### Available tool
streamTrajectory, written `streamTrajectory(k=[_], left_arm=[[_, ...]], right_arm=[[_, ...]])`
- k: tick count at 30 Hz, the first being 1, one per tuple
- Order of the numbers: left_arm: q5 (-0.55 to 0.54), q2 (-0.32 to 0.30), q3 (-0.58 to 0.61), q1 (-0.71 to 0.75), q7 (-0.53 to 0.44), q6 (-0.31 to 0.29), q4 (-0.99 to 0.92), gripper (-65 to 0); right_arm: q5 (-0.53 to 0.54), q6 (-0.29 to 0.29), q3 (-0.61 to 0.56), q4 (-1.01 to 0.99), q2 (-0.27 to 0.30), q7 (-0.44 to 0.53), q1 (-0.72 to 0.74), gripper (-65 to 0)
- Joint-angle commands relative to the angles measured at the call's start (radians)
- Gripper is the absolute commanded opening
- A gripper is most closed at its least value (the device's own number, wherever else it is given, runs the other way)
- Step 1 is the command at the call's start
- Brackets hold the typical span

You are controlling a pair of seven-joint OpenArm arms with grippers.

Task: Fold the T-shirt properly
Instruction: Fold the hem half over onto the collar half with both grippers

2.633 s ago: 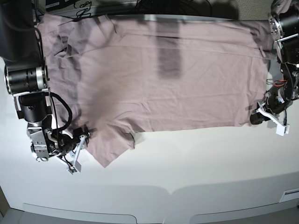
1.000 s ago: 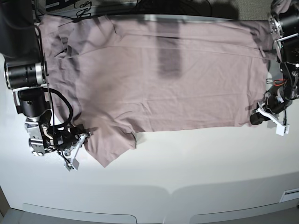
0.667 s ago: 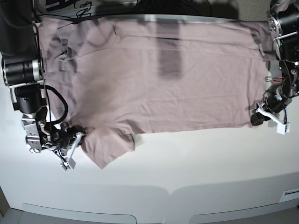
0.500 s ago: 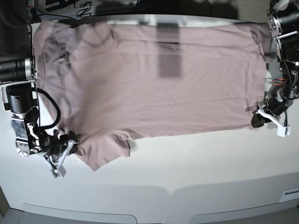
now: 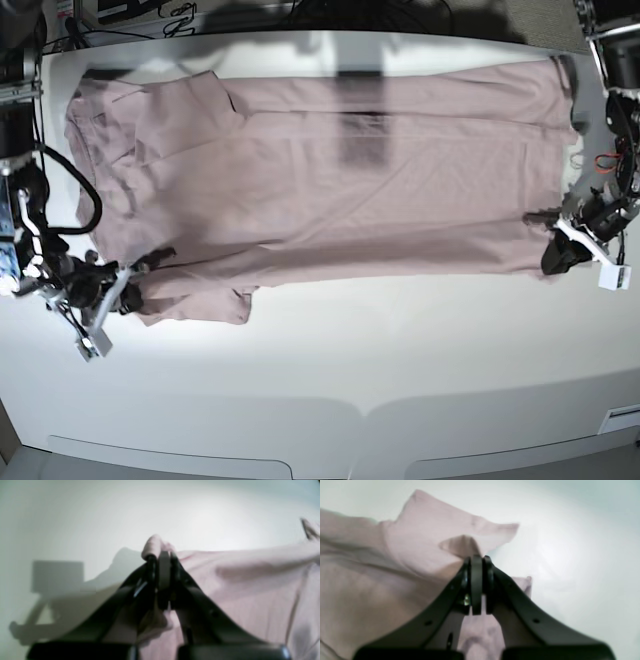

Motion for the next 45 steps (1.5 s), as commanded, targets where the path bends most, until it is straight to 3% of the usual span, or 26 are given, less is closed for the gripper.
streamTrajectory(k=[1, 6, 9, 16, 26, 35, 45], left_arm=[[-0.039, -0.03, -0.007, 0.007, -0.021, -0.005, 0.051, -65.0], [-0.138, -0.102, -0.007, 0.143, -0.021, 0.048, 0.204, -65.0], [-0.142, -0.134, -0.007, 0.208, -0.02, 0.058, 0.253, -65.0], [-0.142, -0.142, -0.008, 0.294, -0.021, 0.058, 0.263, -65.0], [-0.124, -0.141, -0.008, 0.382, -0.014, 0.058, 0.263, -65.0], [-0.045, -0.139, -0.008, 0.435, -0.022, 0.058, 0.263, -65.0], [-0.04, -0.139, -0.008, 0.443, -0.028, 0.058, 0.263, -65.0]], right_arm=[[0.036, 0.001, 0.057, 0.034, 0.026, 0.009, -0.008, -65.0], [0.082, 0.06, 0.264, 0.13, 0.027, -0.016, -0.187, -65.0], [0.083, 0.084, 0.362, 0.184, 0.026, -0.024, -0.296, -65.0], [0.163, 0.113, 0.509, 0.258, 0.026, -0.022, -0.532, -65.0], [0.154, 0.112, 0.521, 0.264, 0.0, 0.108, -0.759, -65.0], [0.153, 0.111, 0.522, 0.264, -0.034, 0.104, -0.792, -65.0], [0.149, 0.111, 0.522, 0.264, -0.04, 0.108, -0.823, -65.0]])
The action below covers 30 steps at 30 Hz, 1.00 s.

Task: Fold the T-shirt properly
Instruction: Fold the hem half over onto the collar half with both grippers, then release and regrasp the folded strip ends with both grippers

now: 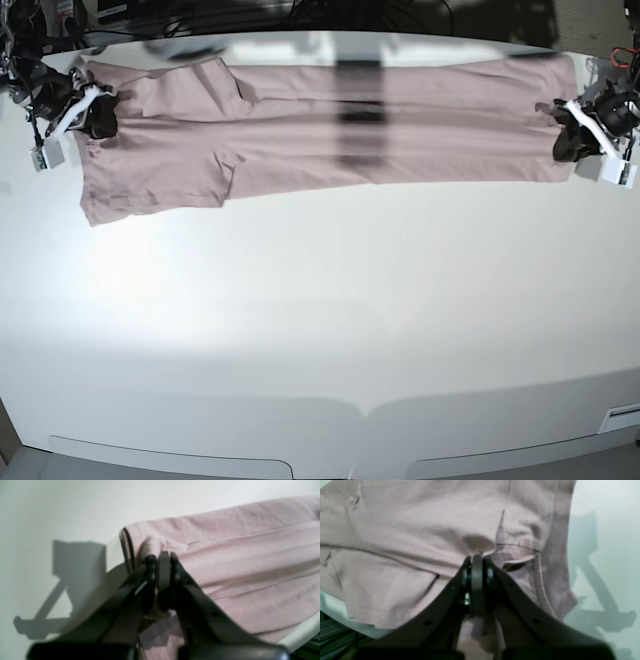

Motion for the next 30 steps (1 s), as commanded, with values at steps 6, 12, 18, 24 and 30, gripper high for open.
streamTrajectory(k=[6, 12, 18, 24, 30], left_arm=[[0.018, -0.026, -0.009, -0.004, -0.006, 0.004, 0.016, -33.4], [0.018, -0.027, -0.01, -0.004, 0.056, 0.004, 0.016, -27.4], [-0.103, -0.057, -0.038, -0.004, 0.095, 0.004, 0.016, -27.4], [-0.227, -0.077, -0.145, -0.004, 0.163, 0.002, 0.016, -27.4], [-0.316, -0.076, -0.206, 0.004, 0.244, -0.03, 0.016, -27.4]], right_arm=[[0.002, -0.004, 0.013, 0.013, 0.023, 0.015, 0.001, -38.5], [0.041, -0.003, 0.014, 0.013, 0.048, 0.016, 0.003, -34.4], [0.096, -0.003, 0.014, 0.032, 0.074, 0.016, 0.003, -34.4], [0.095, -0.003, 0.013, 0.145, 0.06, 0.018, 0.003, -34.4], [0.084, -0.003, 0.013, 0.227, -0.005, 0.018, 0.003, -34.4]])
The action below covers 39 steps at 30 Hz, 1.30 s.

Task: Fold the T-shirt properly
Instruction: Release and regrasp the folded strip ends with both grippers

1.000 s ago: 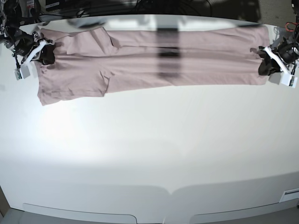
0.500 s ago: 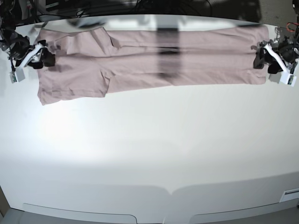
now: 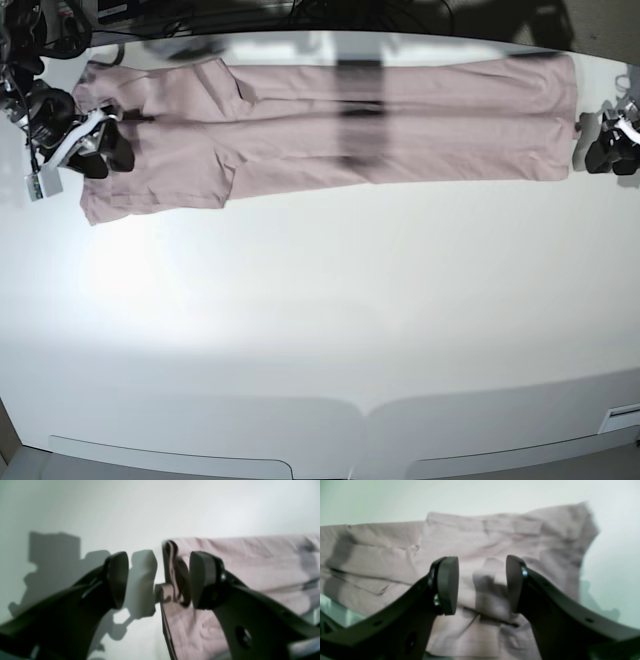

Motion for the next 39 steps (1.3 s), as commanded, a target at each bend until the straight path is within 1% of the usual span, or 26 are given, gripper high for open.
streamTrajectory(k=[1, 3, 7, 9, 11, 13, 17, 20, 22, 24, 26, 28, 32, 33, 39], left_arm=[[-0.023, -0.02, -0.009, 0.009, -0.009, -0.013, 0.016, -27.4], [-0.036, -0.02, -0.009, 0.027, -0.012, -0.03, 0.016, -27.4], [-0.043, -0.02, -0.009, 0.063, -0.011, -0.03, 0.005, -27.4], [-0.099, -0.02, -0.009, 0.08, 0.018, -0.043, -0.013, -27.4], [-0.198, -0.018, -0.008, 0.088, 0.074, -0.043, -0.037, -27.4], [-0.24, -0.006, -0.008, 0.087, 0.073, -0.043, -0.067, -27.4], [-0.232, 0.031, -0.008, 0.071, 0.062, -0.043, -0.135, -27.4], [-0.199, 0.032, -0.008, 0.056, 0.021, -0.043, -0.191, -27.4], [-0.194, 0.034, -0.007, 0.04, 0.02, -0.043, -0.223, -27.4], [-0.216, 0.039, -0.004, 0.028, 0.053, -0.043, -0.245, -27.5], [-0.28, 0.051, -0.003, 0.027, 0.118, -0.043, -0.249, -27.5], [-0.327, 0.067, 0.0, 0.027, 0.16, -0.043, -0.248, -27.5], [-0.347, 0.1, 0.0, 0.027, 0.222, -0.043, -0.248, -27.5], [-0.351, 0.108, 0.0, 0.027, 0.234, -0.043, -0.248, -27.5], [-0.351, 0.149, 0.0, 0.026, 0.231, -0.043, -0.235, -28.6]], right_arm=[[0.01, 0.004, 0.013, 0.021, 0.006, 0.02, 0.003, -34.4], [0.01, 0.004, 0.013, 0.022, -0.017, 0.017, 0.003, -34.4], [0.01, 0.012, 0.013, 0.022, -0.052, 0.002, 0.003, -34.4], [0.01, 0.037, 0.012, 0.022, -0.064, -0.01, 0.003, -34.4], [0.011, 0.043, 0.012, 0.022, -0.073, -0.019, 0.003, -34.4], [0.014, 0.043, 0.012, 0.022, -0.076, -0.022, 0.003, -34.4], [0.017, 0.043, 0.012, 0.022, -0.076, -0.022, 0.003, -34.4], [0.017, 0.043, 0.012, 0.022, -0.076, -0.02, 0.003, -34.4], [0.017, 0.043, 0.012, 0.022, -0.076, -0.02, 0.003, -34.4], [0.017, 0.043, 0.012, 0.022, -0.076, -0.019, 0.003, -34.4], [0.017, 0.043, 0.012, 0.022, -0.076, -0.016, 0.004, -34.4], [0.018, 0.043, 0.012, 0.022, -0.076, -0.006, 0.004, -34.4], [0.018, 0.043, 0.012, 0.022, -0.076, -0.002, 0.004, -34.4], [0.018, 0.043, 0.012, 0.022, -0.076, -0.002, 0.004, -34.4], [0.026, 0.043, 0.012, 0.022, -0.076, -0.001, 0.004, -34.4]])
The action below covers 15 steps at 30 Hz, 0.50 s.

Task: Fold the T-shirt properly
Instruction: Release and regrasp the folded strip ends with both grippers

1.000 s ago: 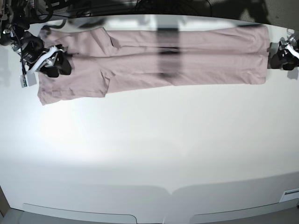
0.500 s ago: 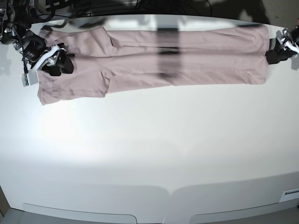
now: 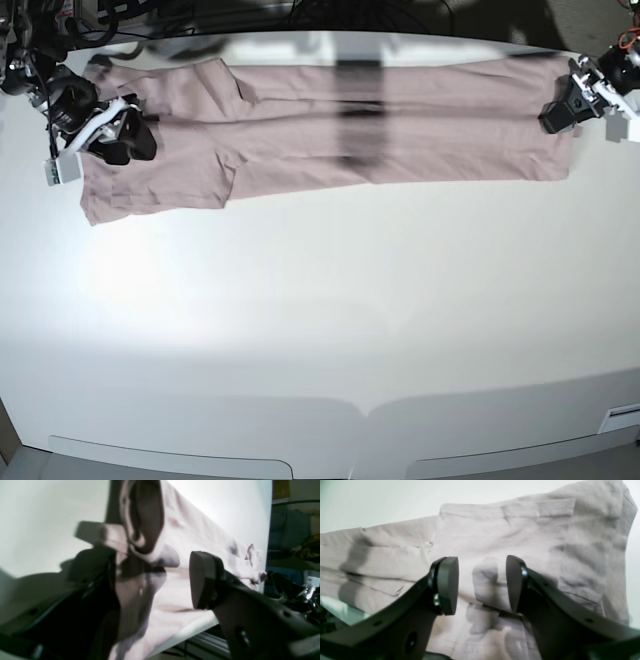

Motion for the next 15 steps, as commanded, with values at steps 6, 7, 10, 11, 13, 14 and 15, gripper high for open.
streamTrajectory(k=[6, 7, 10, 11, 13, 14, 15], left_arm=[[0.106, -0.01, 0.0, 0.006, -0.083, 0.01, 0.005, -43.8], [0.14, -0.01, 0.0, 0.006, -0.117, 0.01, 0.005, -48.4], [0.201, -0.01, 0.0, 0.006, -0.201, 0.01, 0.005, -62.7], [0.202, -0.01, 0.0, 0.006, -0.222, 0.01, 0.005, -65.0], [0.201, -0.01, 0.0, 0.006, -0.257, 0.01, 0.005, -65.0], [0.204, -0.011, 0.0, 0.005, -0.271, 0.01, 0.005, -65.0], [0.22, -0.014, 0.0, 0.004, -0.286, 0.01, 0.005, -65.0]], right_arm=[[0.062, 0.012, 0.012, 0.019, 0.017, 0.022, 0.003, -34.4], [0.059, 0.012, 0.012, 0.019, 0.016, 0.021, 0.003, -34.4], [0.059, 0.012, 0.012, 0.019, 0.016, 0.018, 0.003, -34.4], [0.059, 0.012, 0.012, 0.019, 0.016, 0.016, 0.003, -34.4], [0.059, 0.012, 0.012, 0.019, 0.016, 0.014, 0.003, -34.5], [0.059, 0.012, 0.011, 0.019, 0.016, 0.014, 0.003, -34.5], [0.06, 0.012, 0.011, 0.019, 0.016, 0.014, 0.003, -34.5]])
